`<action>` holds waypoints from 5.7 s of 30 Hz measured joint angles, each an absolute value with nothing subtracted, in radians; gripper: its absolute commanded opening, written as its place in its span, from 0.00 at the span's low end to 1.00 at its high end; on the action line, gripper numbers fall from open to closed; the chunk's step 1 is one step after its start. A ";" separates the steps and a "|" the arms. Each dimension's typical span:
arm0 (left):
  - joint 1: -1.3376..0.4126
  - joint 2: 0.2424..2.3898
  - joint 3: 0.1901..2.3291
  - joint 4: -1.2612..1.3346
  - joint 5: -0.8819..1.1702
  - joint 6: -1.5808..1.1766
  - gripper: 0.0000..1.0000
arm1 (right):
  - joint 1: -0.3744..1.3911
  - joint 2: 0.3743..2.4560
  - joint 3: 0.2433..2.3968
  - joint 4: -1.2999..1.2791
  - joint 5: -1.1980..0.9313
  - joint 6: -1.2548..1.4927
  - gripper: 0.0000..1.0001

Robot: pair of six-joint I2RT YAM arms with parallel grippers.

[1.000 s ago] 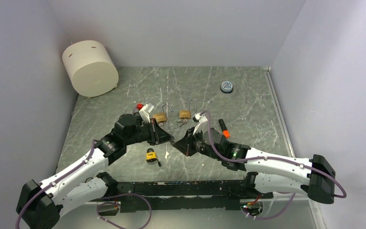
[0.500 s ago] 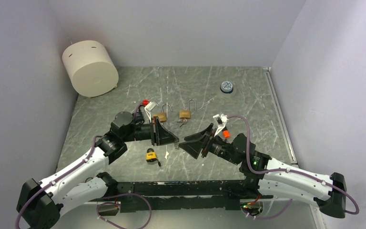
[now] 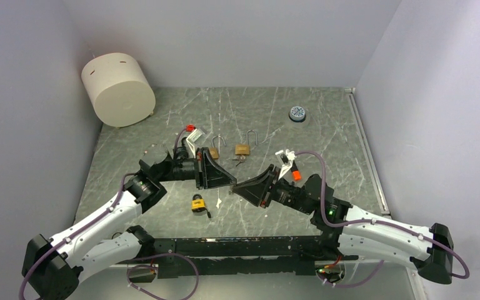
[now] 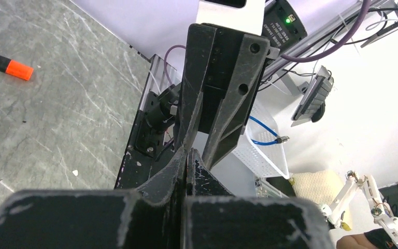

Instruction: Unlock with the key

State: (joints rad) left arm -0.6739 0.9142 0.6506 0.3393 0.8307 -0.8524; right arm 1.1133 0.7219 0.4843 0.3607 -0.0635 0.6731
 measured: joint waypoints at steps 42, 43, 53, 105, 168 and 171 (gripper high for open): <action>-0.682 0.850 0.825 -0.163 0.384 -0.785 0.94 | 1.113 0.738 0.467 0.395 0.000 0.681 0.00; -0.682 0.840 0.863 -0.258 0.284 -0.778 0.94 | 1.113 0.731 0.458 0.390 0.009 0.682 0.00; -0.682 0.849 0.936 -0.838 -0.246 -0.813 0.89 | 1.113 0.685 0.403 0.277 0.089 0.707 0.00; -0.862 1.404 0.755 -0.522 -0.165 -0.803 0.17 | 1.113 0.825 0.313 0.255 0.112 0.851 0.00; -0.912 1.951 1.360 -0.769 -0.336 -0.761 0.23 | 1.108 0.646 0.279 -0.161 0.439 1.037 0.00; -0.912 1.959 1.370 -0.781 -0.340 -0.773 0.14 | 1.108 0.646 0.279 -0.161 0.439 1.037 0.00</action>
State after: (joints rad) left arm -0.9115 1.9594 1.3701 -0.7811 -0.3397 -0.7731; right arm 1.1080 0.6460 0.2790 -0.1608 0.4389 1.0367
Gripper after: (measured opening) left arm 0.224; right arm 0.009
